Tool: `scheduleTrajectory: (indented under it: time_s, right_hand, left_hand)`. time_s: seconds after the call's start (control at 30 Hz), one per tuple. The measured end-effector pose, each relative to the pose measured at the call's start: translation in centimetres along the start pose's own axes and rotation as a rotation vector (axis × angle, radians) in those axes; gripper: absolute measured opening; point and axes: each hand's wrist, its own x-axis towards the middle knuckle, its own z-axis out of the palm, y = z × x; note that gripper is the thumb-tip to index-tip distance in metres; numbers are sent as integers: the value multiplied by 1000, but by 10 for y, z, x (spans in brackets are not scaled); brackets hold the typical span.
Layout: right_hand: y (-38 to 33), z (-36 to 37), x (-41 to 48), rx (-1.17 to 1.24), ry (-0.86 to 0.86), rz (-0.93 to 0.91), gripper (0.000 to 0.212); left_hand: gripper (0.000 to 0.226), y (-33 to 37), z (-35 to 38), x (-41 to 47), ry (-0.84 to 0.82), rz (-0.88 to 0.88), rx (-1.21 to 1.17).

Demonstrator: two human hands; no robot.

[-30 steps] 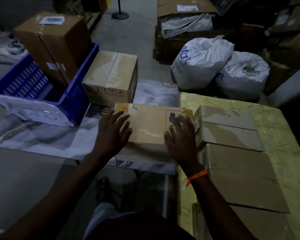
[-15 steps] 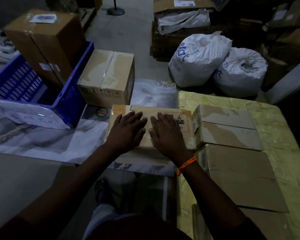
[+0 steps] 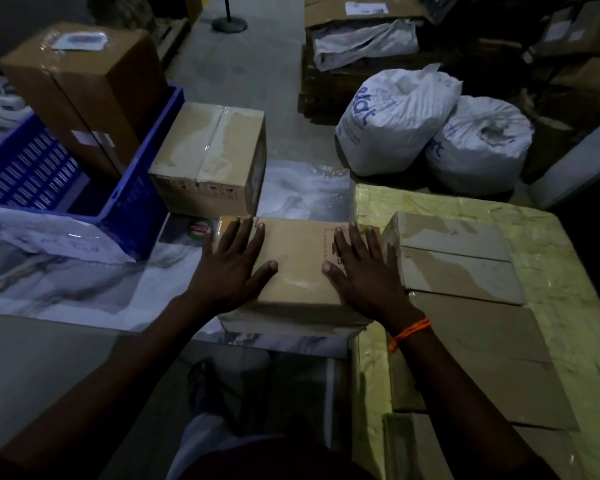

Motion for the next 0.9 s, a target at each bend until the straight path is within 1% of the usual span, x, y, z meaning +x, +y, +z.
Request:
scheduleTrajectory:
  time_s: [0.2,0.3,0.37,0.4,0.43,0.5,0.53,0.57,0.6,0.63,0.67,0.77,0.83,0.9]
  right_hand:
    - [2,9,-1,5,38,-9,84]
    - [0,9,-1,64,58,14,89]
    - [-1,8,-2,179,126,98,94]
    - [-1,7,-2,268,167,183,96]
    - [-2,5,-4,372,196,284,97]
    - [0,0,-6,620,197,459,95]
    - [3,-1,-5,757,180,497,89]
    - [5,-2,-5,858,164,496,80]
    - [8,-3,-5,907,156,471,74]
    - [9,-4,-7,931,152,444,73]
    - [10,-5,-8,942,149,427,73]
    - [8,-12,-16,972,180,385,60]
    - [9,-15,-20,999,227,376,60]
    - [9,-13,-25,1027,292,383,61]
  left_hand:
    - [91,-1,3,0,-1,18,0]
    - [95,1,0,-1,-19,16,-23]
    - [93,3,-2,-3,29,-4,-51]
    - [92,3,0,-4,72,-40,-86]
    - [90,3,2,-5,111,-108,-153]
    - [88,5,-1,-5,166,-310,-374]
    - [83,6,-4,-3,189,-382,-476]
    - [74,7,-8,-1,203,-416,-548]
    - [63,7,-12,-1,211,-418,-600]
    - [56,7,-15,-1,219,-401,-646]
    - [57,5,-17,-2,224,-379,-700]
    - [76,0,-24,-12,231,-357,-868]
    - [85,-4,-22,-21,272,-342,-955]
    - [89,-7,-16,-31,312,-320,-1040]
